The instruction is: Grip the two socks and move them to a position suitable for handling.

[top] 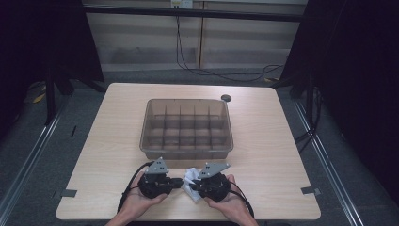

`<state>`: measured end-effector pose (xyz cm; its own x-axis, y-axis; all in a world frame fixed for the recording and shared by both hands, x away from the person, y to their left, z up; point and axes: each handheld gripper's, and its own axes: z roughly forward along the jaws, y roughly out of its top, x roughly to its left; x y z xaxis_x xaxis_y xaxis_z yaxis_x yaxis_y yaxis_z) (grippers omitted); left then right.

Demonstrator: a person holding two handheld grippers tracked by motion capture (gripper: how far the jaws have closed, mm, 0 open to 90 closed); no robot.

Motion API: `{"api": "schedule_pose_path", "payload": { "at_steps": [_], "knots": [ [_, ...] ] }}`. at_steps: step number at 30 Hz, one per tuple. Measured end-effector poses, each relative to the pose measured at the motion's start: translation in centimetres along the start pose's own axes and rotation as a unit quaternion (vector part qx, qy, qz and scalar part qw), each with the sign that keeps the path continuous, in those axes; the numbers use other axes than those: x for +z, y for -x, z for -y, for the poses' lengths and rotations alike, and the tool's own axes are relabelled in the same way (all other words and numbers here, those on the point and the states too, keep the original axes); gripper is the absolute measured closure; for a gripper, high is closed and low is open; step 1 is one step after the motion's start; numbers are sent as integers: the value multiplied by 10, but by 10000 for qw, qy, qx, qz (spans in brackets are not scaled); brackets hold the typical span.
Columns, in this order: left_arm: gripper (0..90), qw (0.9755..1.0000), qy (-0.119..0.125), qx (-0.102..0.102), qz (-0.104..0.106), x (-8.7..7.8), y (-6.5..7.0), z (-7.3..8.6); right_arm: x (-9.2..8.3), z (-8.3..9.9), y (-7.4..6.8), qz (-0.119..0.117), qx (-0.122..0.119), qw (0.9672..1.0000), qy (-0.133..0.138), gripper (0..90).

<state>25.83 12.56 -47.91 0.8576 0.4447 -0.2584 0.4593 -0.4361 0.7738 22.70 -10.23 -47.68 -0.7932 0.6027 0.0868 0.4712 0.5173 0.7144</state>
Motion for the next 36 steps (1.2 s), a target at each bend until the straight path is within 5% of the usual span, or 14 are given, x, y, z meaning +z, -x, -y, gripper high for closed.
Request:
{"api": "schedule_pose_path", "payload": {
  "at_steps": [3, 8, 15, 20, 24, 29, 31, 33, 34, 36],
  "knots": [
    [794, 9995, 298, -39, 44, -10, 0, -6, -1, -1, -1, -29, -17, 10000, 61, 758],
    [792, 9996, 275, -13, -13, -10, -1, -5, -18, -8, 4, -181, 159, 9991, 344, 654],
    [789, 9999, 142, 37, -62, -7, -2, -1, -38, -9, 19, -57, 420, 9970, 652, 733],
    [737, 9996, 204, -12, -175, -9, -3, -2, -22, -2, 20, -68, 489, 9983, 296, 764],
    [579, 9989, 337, -246, -200, -13, -4, -3, -7, -1, 9, -146, 314, 9994, -6, 707],
    [523, 9991, 398, -155, 34, -11, 1, -6, 0, -1, 6, -143, 248, 9996, -30, 686],
    [573, 9996, 267, -92, 28, -5, 3, -6, 0, 0, 6, -138, 218, 9997, -53, 682],
    [740, 9998, 76, -77, -150, 1, 4, -4, 0, 1, 6, -147, 254, 9996, -18, 674],
    [810, 9998, -16, -189, 81, 4, 1, -2, 0, 2, 7, -138, 265, 9996, -17, 672],
    [895, 9996, -138, -236, 50, 7, 1, 0, 0, 3, 8, -134, 314, 9994, 10, 671]
  ]
}}
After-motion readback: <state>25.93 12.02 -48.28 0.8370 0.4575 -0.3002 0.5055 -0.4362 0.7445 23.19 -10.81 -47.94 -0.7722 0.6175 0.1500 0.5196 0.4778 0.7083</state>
